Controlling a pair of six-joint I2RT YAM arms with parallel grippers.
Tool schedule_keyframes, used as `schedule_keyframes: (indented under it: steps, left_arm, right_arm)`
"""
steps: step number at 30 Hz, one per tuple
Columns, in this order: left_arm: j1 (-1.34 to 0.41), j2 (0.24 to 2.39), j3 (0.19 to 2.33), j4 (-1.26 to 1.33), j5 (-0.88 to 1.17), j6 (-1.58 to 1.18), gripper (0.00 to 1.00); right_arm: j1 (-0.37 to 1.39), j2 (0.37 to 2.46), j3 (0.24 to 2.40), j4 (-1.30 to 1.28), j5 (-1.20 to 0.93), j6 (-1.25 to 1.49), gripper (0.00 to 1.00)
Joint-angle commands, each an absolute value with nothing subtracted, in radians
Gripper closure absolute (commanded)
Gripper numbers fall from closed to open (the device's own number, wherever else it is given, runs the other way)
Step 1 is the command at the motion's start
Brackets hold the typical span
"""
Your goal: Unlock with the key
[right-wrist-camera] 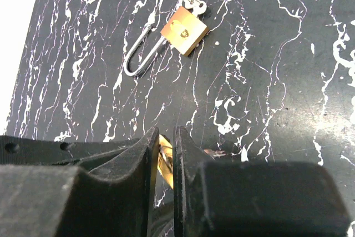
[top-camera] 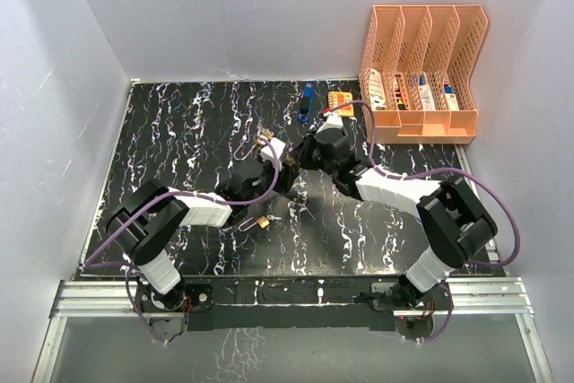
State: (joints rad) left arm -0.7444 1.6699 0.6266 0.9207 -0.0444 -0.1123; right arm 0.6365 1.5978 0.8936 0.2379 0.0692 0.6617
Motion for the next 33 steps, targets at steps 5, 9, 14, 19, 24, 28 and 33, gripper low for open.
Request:
schedule_keyframes:
  steps: [5,9,14,19,24,28,33]
  left_arm:
    - [-0.715,1.565,0.669,0.985,-0.19,-0.144,1.0]
    - [-0.712,1.552,0.69,0.914,-0.227,-0.167,1.0]
    - [-0.704,1.524,0.774,0.752,-0.284,-0.274,1.0]
    - [-0.704,1.525,0.873,0.625,-0.277,-0.421,1.0]
    - [-0.704,1.539,0.935,0.572,-0.24,-0.513,1.0]
    - [-0.704,1.555,0.952,0.567,-0.207,-0.546,1.0]
    - [-0.704,1.56,0.955,0.569,-0.167,-0.564,1.0]
  right_arm:
    - [0.543,1.462,0.907,0.161,0.044,0.609,0.77]
    - [0.452,1.429,0.932,0.115,0.038,0.578,0.65]
    - [0.44,1.409,0.9,0.093,0.011,0.51,0.32]
    - [0.44,1.405,0.798,0.2,-0.118,0.518,0.18]
    - [0.442,1.413,0.72,0.348,-0.228,0.587,0.14]
    - [0.443,1.453,0.72,0.416,-0.314,0.615,0.12]
    - [0.446,1.497,0.724,0.484,-0.385,0.645,0.06]
